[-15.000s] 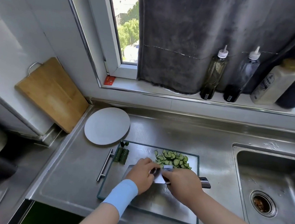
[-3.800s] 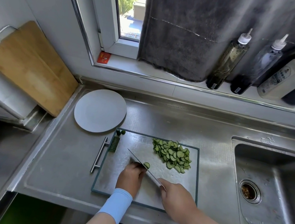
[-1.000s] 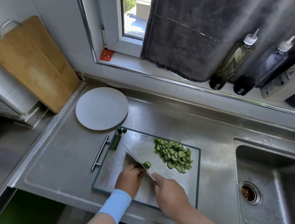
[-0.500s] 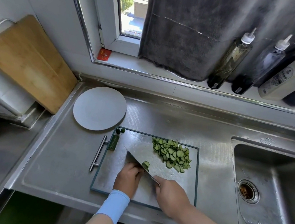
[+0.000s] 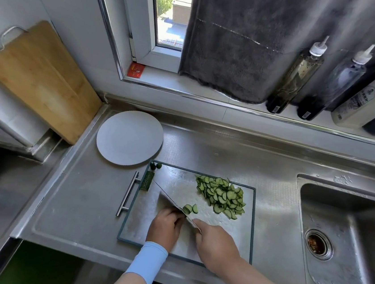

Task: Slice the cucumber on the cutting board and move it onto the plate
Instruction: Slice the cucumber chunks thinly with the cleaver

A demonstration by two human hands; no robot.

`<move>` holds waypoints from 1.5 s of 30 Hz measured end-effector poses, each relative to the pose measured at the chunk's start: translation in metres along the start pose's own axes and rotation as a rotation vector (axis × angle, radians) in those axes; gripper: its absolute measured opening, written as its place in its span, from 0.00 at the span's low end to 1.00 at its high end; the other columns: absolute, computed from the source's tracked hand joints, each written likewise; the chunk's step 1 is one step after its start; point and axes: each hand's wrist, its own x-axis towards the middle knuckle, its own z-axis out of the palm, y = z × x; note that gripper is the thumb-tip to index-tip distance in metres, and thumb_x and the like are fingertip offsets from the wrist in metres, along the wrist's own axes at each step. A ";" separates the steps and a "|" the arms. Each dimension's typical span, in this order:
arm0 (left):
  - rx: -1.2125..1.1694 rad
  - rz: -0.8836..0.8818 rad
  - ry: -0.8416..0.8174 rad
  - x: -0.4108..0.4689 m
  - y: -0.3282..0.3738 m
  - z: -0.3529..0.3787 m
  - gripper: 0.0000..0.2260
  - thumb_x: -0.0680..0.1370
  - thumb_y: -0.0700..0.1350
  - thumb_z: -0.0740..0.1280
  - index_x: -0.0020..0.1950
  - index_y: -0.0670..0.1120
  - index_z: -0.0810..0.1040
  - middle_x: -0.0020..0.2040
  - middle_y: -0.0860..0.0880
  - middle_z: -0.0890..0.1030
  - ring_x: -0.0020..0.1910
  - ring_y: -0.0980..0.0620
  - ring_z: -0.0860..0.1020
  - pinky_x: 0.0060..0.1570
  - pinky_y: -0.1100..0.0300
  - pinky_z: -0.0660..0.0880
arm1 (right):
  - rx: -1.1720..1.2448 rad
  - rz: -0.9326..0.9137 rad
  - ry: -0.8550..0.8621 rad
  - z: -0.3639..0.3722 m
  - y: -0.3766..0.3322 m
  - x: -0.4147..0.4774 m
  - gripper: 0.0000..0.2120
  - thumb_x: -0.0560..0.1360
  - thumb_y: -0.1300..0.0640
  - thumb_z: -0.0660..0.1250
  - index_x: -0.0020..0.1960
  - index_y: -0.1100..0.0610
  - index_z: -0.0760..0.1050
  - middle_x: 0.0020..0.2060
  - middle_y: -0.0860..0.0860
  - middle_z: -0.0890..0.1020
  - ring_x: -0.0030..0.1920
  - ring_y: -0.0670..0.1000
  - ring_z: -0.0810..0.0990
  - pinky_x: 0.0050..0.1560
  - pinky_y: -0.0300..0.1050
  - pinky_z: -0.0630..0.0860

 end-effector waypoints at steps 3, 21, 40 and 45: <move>0.008 -0.008 0.002 0.001 0.003 -0.002 0.11 0.63 0.34 0.78 0.40 0.47 0.84 0.42 0.50 0.82 0.41 0.52 0.79 0.40 0.64 0.76 | -0.005 -0.013 0.002 0.000 0.008 -0.012 0.12 0.80 0.56 0.54 0.57 0.48 0.73 0.36 0.50 0.80 0.38 0.54 0.77 0.41 0.51 0.75; -0.011 -0.006 0.003 -0.003 0.002 -0.001 0.11 0.65 0.34 0.77 0.43 0.46 0.84 0.43 0.50 0.81 0.44 0.54 0.76 0.43 0.67 0.72 | 0.014 0.024 -0.019 0.005 -0.006 0.014 0.21 0.79 0.57 0.53 0.67 0.43 0.73 0.45 0.52 0.83 0.44 0.55 0.78 0.40 0.45 0.70; 0.029 -0.005 -0.011 -0.003 0.000 -0.003 0.11 0.65 0.34 0.77 0.42 0.47 0.83 0.44 0.49 0.82 0.42 0.49 0.79 0.41 0.63 0.76 | -0.041 -0.019 -0.004 0.000 0.011 -0.020 0.07 0.79 0.57 0.54 0.51 0.49 0.70 0.35 0.52 0.78 0.38 0.56 0.75 0.40 0.52 0.73; 0.015 -0.035 0.003 -0.003 0.001 -0.001 0.11 0.64 0.34 0.77 0.42 0.46 0.83 0.43 0.49 0.82 0.42 0.49 0.78 0.39 0.62 0.76 | -0.037 -0.004 -0.007 0.003 0.009 -0.017 0.08 0.79 0.58 0.54 0.51 0.49 0.71 0.35 0.51 0.77 0.38 0.56 0.75 0.39 0.51 0.73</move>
